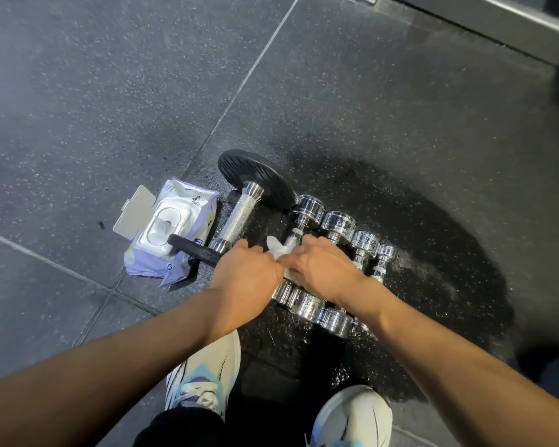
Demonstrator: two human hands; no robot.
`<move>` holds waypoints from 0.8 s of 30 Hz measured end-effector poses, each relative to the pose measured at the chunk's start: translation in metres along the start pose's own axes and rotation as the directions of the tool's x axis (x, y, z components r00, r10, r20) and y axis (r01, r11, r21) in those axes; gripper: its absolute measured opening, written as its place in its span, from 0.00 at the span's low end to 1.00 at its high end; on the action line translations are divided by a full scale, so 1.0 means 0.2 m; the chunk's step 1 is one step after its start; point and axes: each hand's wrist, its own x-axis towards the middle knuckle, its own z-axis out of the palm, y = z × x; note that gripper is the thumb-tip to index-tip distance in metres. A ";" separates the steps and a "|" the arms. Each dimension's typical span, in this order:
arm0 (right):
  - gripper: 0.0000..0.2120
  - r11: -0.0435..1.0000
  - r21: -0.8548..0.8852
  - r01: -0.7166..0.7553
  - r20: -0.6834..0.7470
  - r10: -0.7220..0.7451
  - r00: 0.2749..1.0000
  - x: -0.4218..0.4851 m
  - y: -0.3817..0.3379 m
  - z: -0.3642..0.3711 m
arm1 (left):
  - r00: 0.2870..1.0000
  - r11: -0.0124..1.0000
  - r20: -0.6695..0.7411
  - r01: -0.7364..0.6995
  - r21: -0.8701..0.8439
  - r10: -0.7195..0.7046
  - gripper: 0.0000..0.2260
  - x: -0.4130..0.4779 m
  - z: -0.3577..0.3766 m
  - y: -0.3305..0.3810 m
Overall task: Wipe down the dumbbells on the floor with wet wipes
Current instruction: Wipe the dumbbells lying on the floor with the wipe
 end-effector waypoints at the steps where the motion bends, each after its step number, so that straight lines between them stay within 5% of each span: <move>1: 0.21 0.999 -0.046 -0.013 0.008 0.014 1.000 0.01 0.00 -0.02 | 1.000 1.000 -0.008 0.001 -0.002 -0.001 0.11 0.00 0.00 0.00; 6: 0.27 0.962 -0.260 -0.079 0.007 0.083 0.996 0.09 0.02 -0.10 | 1.000 1.000 -0.030 0.000 -0.005 -0.001 0.11 0.00 0.03 0.00; 13: 0.33 0.959 -0.262 -0.110 0.005 0.115 0.993 0.11 0.08 -0.07 | 0.998 1.000 -0.055 0.010 -0.015 -0.011 0.11 0.00 0.05 -0.01; 19: 0.19 0.984 0.013 0.175 -0.002 -0.175 0.984 -0.02 0.04 0.03 | 0.996 0.997 -0.065 0.055 -0.048 -0.058 0.16 0.01 0.04 0.00; 22: 0.08 0.978 0.076 0.196 -0.060 -0.192 0.980 -0.03 0.06 0.03 | 0.994 0.997 -0.084 0.059 -0.048 -0.063 0.17 0.00 0.04 0.00; 24: 0.12 0.984 0.029 0.177 -0.046 -0.176 0.983 -0.02 0.03 -0.04 | 0.995 0.998 -0.078 0.054 -0.042 -0.057 0.13 0.00 0.04 0.00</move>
